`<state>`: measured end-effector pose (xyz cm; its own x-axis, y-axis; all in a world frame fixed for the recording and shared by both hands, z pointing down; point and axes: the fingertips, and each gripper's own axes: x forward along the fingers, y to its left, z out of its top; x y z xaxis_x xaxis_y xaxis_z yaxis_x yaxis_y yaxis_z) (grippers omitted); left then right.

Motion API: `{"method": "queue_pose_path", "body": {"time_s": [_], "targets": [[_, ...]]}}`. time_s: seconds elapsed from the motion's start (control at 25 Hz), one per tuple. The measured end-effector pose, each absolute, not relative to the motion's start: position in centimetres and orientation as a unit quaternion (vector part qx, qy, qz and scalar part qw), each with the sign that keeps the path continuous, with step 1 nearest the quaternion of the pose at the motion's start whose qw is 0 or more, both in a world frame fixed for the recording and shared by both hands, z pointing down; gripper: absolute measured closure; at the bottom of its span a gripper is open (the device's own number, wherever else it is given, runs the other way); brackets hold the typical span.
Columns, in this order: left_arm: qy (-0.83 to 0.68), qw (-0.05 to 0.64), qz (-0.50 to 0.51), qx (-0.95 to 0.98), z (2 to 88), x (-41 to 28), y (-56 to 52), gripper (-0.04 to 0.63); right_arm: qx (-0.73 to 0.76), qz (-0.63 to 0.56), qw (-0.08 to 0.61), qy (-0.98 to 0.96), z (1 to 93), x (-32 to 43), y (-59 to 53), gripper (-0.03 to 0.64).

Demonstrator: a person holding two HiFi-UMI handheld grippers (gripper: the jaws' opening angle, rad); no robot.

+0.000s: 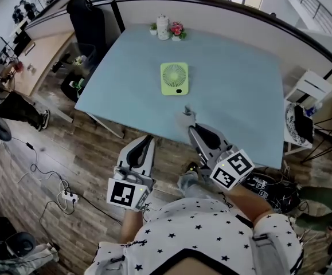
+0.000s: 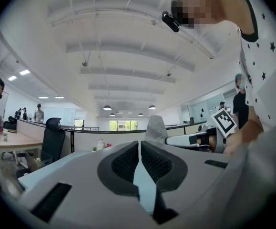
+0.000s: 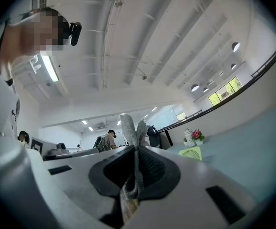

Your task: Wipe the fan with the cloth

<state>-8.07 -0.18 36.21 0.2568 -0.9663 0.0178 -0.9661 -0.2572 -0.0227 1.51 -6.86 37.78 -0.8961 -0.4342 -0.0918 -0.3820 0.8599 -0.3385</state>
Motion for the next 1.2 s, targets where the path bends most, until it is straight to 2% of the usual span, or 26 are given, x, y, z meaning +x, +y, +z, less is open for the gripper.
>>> {"method": "queue_pose_path", "body": {"time_s": [0.84,1.2], "targets": [[0.583,-0.016,-0.025,-0.812,37.6,-8.4,-16.6,0.555,-0.246,-0.179,0.063,0.950,40.1,1.4,-22.9,0.595],[0.582,-0.027,-0.030,-0.812,38.7,-12.4,-18.9,0.555,-0.263,-0.208,0.028,0.942,43.1,-3.1,-25.4,0.595]]}}
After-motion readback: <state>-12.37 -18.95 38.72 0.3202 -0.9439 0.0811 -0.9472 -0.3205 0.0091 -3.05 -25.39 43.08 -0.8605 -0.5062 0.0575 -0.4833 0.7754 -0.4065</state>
